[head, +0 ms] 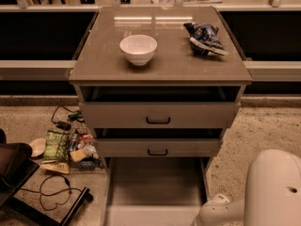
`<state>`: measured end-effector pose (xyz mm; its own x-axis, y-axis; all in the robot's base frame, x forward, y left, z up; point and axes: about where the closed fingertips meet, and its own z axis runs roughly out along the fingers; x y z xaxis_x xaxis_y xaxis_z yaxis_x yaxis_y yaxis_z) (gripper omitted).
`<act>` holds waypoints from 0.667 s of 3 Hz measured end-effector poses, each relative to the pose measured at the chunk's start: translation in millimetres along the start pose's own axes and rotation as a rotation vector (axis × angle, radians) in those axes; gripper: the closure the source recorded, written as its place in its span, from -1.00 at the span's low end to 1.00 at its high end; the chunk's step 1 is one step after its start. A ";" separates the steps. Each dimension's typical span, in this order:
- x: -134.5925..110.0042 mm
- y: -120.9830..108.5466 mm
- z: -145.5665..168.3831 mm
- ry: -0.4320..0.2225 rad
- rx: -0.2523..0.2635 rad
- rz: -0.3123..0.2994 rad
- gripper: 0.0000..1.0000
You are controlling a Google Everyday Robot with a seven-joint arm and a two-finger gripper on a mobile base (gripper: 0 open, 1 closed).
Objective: Open bottom drawer
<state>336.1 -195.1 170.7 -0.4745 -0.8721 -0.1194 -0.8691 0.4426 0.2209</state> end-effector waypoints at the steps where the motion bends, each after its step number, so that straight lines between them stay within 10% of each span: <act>1: -12.9 4.7 -33.4 0.018 -0.032 -0.077 -1.00; 2: -20.8 23.4 -98.3 0.047 -0.054 -0.159 -1.00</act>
Offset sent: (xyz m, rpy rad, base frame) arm 0.0464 -0.0125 0.2715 -0.0637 -0.0736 0.3200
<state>339.4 -187.1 273.5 -0.3231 -0.9397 -0.1120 -0.9235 0.2872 0.2544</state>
